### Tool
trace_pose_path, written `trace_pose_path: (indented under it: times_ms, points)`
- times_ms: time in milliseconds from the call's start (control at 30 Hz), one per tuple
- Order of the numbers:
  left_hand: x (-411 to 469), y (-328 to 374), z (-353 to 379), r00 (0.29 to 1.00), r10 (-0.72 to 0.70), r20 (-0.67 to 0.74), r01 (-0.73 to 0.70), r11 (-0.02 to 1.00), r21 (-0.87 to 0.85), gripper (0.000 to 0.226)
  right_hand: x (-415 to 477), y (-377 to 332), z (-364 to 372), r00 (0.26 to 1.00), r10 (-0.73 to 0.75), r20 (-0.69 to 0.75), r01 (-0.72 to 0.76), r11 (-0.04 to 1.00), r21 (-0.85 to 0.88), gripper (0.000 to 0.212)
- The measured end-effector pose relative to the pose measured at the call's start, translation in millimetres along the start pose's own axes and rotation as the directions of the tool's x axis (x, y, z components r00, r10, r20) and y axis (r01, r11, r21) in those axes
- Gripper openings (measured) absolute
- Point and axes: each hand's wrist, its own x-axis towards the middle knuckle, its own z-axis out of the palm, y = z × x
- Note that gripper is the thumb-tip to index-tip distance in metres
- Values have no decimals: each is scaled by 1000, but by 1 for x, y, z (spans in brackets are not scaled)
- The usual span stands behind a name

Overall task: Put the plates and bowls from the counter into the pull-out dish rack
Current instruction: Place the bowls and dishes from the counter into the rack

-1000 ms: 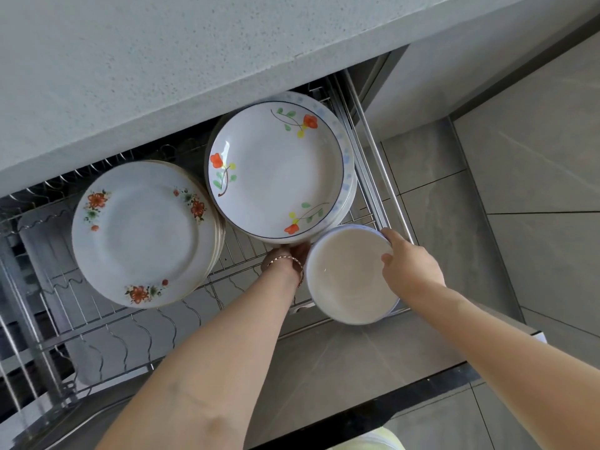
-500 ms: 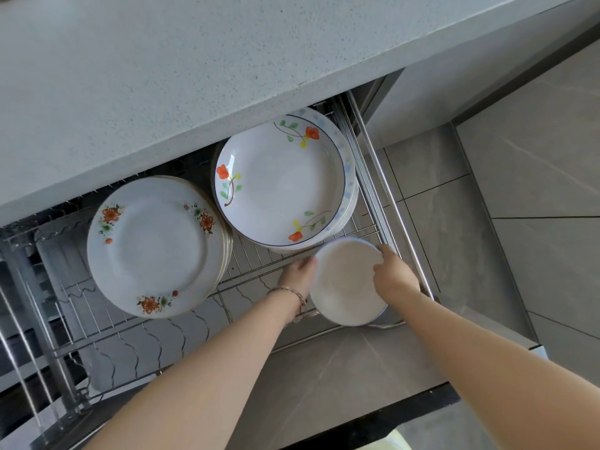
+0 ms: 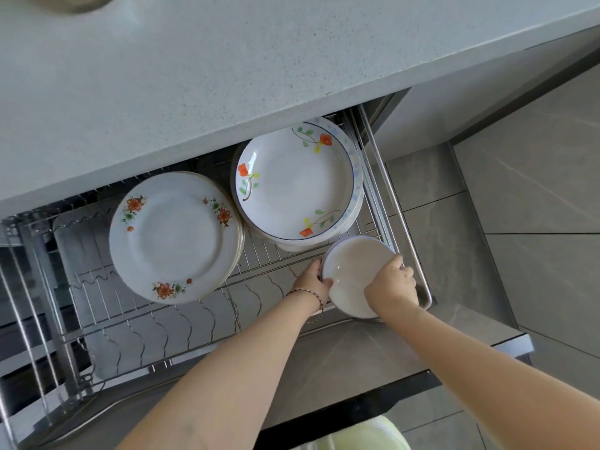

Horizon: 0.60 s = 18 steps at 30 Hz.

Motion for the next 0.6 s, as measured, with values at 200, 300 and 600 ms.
trace_pose_path:
  times_ms: [200,300,600]
  points:
    - [-20,-10,-20,995,68,68,-78,984,159,53,-2,6,-10,995,-58,-76,44,982,-182,41]
    - [-16,-12,-21,988,119,97,-125,990,63,63,3,8,-6,988,-31,-151,22,998,-63,33]
    - [-5,-29,-1,984,177,36,-171,978,-118,68,12,15,5,954,-52,-295,68,997,43,40]
